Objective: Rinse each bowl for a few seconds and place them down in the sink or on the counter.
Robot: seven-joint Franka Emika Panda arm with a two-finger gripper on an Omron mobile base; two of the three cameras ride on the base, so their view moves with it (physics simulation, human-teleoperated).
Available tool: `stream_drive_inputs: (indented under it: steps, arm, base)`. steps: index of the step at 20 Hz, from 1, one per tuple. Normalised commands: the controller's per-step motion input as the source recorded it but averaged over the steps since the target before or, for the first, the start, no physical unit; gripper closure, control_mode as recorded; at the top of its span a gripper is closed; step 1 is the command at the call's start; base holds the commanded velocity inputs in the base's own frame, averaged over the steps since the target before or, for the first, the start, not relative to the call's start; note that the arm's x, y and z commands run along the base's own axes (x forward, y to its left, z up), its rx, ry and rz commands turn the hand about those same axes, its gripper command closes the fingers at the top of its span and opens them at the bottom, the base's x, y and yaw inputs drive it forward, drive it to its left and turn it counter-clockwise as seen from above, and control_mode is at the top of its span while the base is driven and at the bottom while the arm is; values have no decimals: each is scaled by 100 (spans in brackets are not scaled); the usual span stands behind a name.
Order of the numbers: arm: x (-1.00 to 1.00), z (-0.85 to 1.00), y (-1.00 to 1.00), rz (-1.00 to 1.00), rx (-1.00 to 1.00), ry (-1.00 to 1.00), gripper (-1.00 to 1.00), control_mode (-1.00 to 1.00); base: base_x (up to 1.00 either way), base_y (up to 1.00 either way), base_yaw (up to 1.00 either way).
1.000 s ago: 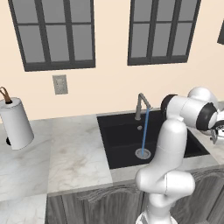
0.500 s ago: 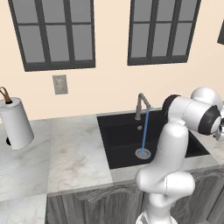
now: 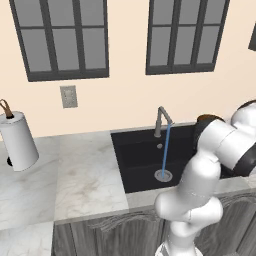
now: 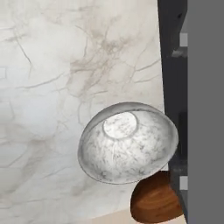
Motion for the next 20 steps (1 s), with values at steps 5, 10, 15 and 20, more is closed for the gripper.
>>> stream_drive_inputs:
  steps: [5,10,15,20]
  arm:
    - [-60,100,69,-1,-3,-15,-100,-100]
    - [-62,100,90,-1,-8,-15,-100,-100]
    - [-64,97,89,0,-9,-15,-100,-100]
    - [-66,85,79,-1,-12,-20,-100,-100]
  base:
    - [0,0,0]
    - [0,0,0]
    - [0,0,0]
    - [0,0,0]
